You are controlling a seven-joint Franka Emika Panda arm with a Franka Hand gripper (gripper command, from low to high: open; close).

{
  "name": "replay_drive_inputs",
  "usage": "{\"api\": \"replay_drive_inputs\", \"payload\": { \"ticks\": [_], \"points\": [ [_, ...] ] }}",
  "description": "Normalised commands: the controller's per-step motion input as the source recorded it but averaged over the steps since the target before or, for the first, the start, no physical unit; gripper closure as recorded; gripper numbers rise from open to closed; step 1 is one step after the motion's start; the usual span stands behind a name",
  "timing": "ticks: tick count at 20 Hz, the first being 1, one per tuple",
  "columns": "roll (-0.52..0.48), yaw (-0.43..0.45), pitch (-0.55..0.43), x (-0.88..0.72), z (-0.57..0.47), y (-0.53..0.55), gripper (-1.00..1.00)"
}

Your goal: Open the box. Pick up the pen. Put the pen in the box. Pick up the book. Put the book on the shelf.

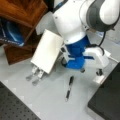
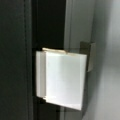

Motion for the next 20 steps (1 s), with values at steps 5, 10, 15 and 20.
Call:
{"api": "replay_drive_inputs", "payload": {
  "ticks": [5, 10, 15, 20],
  "points": [
    [0.249, -0.024, -0.043, -0.12, -0.2, 0.01, -1.0],
    [0.251, -0.037, -0.064, -0.18, -0.12, 0.1, -1.0],
    [0.24, -0.036, -0.07, -0.18, -0.15, 0.11, -1.0],
    [0.239, -0.032, -0.083, -0.12, -0.22, 0.05, -1.0]
  ]
}}
